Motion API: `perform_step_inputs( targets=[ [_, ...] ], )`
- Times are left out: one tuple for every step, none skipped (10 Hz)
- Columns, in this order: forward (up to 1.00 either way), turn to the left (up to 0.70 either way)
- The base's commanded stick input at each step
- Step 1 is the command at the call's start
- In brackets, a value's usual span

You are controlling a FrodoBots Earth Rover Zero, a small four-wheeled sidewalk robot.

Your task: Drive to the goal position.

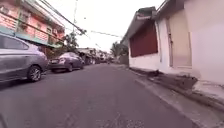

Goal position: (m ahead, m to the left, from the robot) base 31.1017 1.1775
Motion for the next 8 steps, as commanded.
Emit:
perform_step_inputs(
  targets=[
    [1.00,0.00],
    [1.00,0.00],
    [1.00,0.00],
    [1.00,0.00],
    [1.00,0.00],
    [1.00,0.00],
    [1.00,0.00],
    [1.00,0.00]
  ],
)
